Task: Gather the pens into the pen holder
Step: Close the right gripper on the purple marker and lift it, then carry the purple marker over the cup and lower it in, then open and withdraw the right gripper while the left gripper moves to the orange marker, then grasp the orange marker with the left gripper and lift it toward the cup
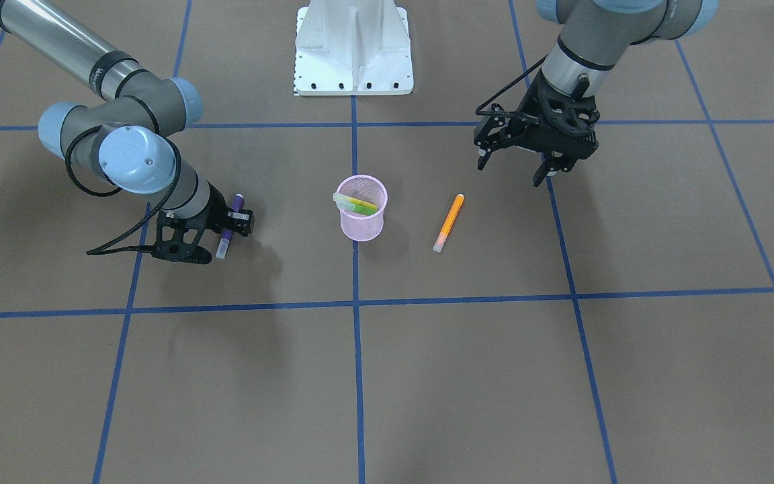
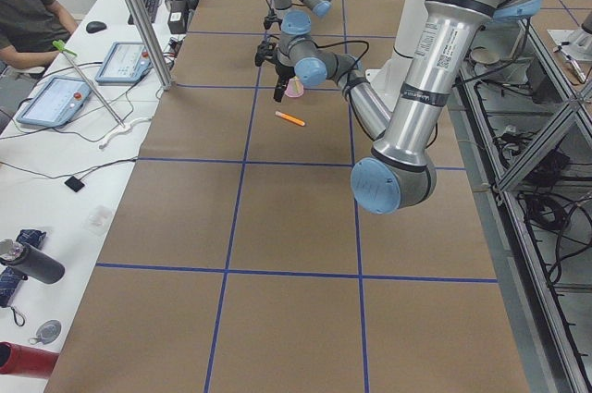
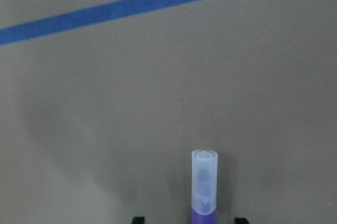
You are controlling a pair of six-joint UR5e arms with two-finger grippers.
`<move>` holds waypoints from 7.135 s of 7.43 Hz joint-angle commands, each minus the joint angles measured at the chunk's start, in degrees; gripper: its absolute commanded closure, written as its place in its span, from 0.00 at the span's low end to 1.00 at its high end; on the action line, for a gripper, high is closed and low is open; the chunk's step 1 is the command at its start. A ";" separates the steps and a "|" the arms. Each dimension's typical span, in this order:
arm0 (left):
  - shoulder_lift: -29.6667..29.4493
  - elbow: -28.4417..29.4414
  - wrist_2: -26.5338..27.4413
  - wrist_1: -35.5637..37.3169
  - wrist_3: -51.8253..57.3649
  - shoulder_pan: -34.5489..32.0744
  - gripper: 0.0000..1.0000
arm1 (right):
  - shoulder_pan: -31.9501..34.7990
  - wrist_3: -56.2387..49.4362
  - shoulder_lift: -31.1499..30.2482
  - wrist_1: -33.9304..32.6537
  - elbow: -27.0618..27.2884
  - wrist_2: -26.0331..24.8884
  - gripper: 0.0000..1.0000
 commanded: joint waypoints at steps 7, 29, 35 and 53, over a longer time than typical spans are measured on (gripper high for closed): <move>0.65 -2.20 0.00 0.00 -0.09 0.00 0.02 | 1.40 5.10 0.43 0.03 7.16 -4.66 1.00; -8.27 13.82 -0.35 0.00 2.26 0.97 0.05 | -11.12 9.63 4.43 0.12 17.45 -41.66 0.25; -18.41 27.77 -4.99 10.07 20.04 1.84 0.21 | 6.73 -1.43 -6.40 0.38 18.26 -12.22 0.25; -22.82 34.97 -5.54 15.12 21.53 6.77 0.51 | 18.62 -19.31 -18.63 0.38 18.08 0.22 0.21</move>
